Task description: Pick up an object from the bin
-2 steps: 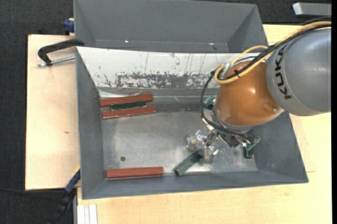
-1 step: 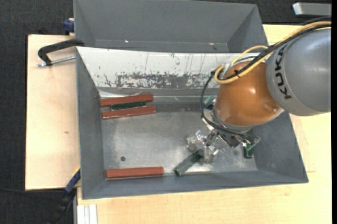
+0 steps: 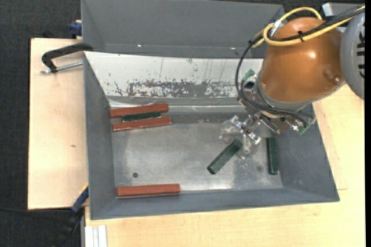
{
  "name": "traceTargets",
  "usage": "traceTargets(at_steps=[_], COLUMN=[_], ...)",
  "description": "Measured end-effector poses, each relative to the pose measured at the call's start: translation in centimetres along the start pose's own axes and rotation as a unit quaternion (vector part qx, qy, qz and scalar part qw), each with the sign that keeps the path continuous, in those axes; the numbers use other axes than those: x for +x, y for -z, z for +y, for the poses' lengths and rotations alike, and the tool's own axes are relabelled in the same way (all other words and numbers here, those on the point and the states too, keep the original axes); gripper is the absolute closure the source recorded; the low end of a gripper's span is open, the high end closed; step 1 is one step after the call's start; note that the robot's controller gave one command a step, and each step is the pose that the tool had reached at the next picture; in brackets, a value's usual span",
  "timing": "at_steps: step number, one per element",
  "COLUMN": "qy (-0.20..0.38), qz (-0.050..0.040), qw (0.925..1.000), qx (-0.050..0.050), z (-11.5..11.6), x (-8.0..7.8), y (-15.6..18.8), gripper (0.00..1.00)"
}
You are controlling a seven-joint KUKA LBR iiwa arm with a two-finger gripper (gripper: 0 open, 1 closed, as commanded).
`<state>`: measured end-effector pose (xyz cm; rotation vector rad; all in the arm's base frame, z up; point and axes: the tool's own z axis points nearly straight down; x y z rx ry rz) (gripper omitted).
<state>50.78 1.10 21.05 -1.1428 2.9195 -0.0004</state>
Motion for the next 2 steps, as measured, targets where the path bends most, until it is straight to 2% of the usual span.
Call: traceTargets(at_steps=[2], qy=[0.0], qz=[0.0], qw=[1.0], qx=[0.0], z=[0.0], x=[0.01], y=[-0.01], gripper=[1.0])
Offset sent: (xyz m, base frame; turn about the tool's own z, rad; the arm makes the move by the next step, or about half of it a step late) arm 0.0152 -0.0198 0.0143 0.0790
